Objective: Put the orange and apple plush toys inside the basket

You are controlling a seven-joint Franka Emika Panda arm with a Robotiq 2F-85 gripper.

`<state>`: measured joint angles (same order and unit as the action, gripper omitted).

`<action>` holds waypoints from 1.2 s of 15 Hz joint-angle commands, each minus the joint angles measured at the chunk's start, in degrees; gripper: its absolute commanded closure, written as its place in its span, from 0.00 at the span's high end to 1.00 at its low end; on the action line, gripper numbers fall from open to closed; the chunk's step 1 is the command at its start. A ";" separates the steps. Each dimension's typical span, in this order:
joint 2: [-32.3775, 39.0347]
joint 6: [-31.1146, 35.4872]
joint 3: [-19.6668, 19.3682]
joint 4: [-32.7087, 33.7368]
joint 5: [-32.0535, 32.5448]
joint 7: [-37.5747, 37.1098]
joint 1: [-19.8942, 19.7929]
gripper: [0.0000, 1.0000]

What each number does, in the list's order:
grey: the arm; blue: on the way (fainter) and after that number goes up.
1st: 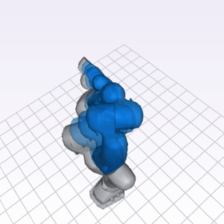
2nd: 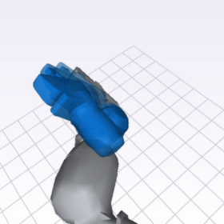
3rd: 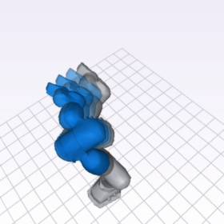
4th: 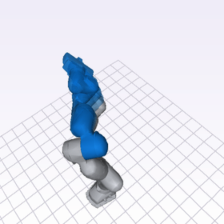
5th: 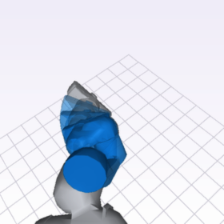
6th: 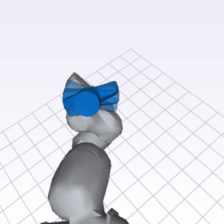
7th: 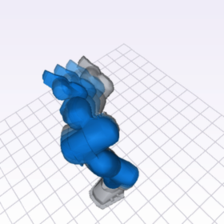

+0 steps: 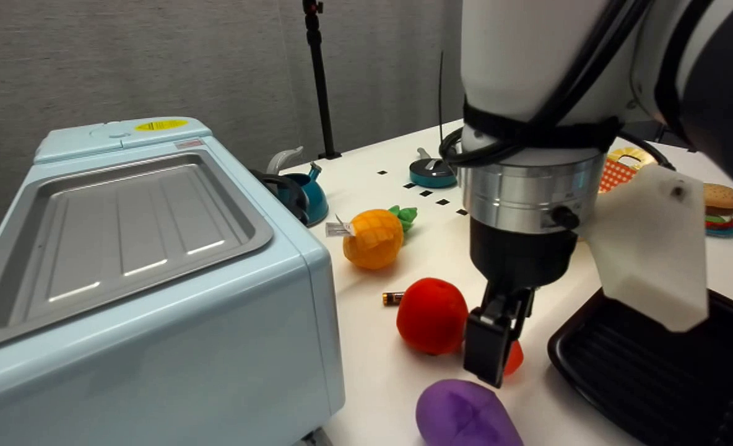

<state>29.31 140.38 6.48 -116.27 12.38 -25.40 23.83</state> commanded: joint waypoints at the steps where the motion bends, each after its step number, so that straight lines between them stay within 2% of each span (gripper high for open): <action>1: 3.06 0.76 -1.69 2.79 1.09 -1.75 1.90 1.00; 3: 4.00 0.60 -1.75 3.69 0.68 -1.50 2.10 1.00; 4: 4.37 0.56 -1.82 4.06 0.62 -1.50 2.26 0.96; 6: 4.96 0.58 -1.78 4.67 0.32 -1.38 2.37 0.71; 7: 5.10 0.55 -1.74 4.80 0.15 -1.35 2.39 0.69; 11: 4.67 0.38 -2.00 4.15 0.04 -2.03 2.56 0.37; 15: 3.04 -0.38 -2.00 2.98 -0.43 -2.83 2.27 0.09; 16: 2.31 -0.67 -1.91 2.52 -0.71 -3.03 2.13 0.04; 18: 0.67 -1.58 -1.73 1.59 -1.23 -3.00 1.75 0.05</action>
<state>32.85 140.35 5.45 -112.92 12.09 -27.57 25.14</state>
